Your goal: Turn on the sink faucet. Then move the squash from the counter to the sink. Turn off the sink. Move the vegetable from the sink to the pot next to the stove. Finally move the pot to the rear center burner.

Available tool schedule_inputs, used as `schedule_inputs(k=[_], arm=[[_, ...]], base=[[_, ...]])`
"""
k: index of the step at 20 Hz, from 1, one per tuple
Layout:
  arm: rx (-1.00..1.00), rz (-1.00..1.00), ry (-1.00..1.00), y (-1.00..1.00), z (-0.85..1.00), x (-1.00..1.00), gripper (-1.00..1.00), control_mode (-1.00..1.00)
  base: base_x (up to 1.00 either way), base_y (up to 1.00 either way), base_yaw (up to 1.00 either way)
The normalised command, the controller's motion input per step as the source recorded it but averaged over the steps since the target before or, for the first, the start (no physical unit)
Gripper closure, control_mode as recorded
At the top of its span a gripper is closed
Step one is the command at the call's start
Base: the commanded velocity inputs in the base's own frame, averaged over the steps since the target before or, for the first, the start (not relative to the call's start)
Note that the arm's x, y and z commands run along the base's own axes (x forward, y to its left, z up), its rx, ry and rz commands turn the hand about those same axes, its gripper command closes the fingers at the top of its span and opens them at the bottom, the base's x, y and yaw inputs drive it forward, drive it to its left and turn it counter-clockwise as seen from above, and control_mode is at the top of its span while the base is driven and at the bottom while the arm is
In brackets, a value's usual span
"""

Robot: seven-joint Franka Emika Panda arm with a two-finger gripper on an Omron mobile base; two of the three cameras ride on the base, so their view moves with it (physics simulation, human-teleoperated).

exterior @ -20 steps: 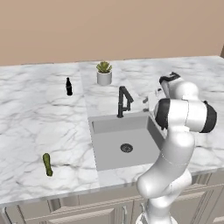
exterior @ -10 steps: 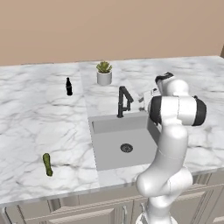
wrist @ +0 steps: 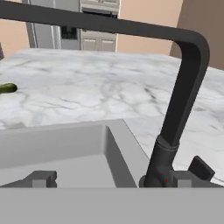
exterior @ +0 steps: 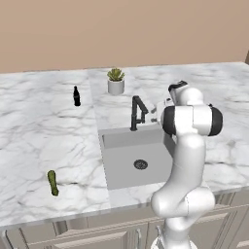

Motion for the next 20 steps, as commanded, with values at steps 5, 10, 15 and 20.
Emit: schedule_inputs(k=[5,10,15,20], arm=[[0.00,0.00,0.00,0.00,-0.14,0.34,-1.00,-1.00],[0.00,0.00,0.00,0.00,-0.10,0.34,-1.00,-1.00],[0.01,0.00,0.00,0.00,-0.11,0.26,-1.00,-1.00],[0.01,0.00,0.00,0.00,-0.12,0.22,-1.00,-1.00]], base=[[0.00,0.00,0.00],[0.00,0.00,0.00],[0.00,0.00,0.00],[0.00,0.00,0.00]])
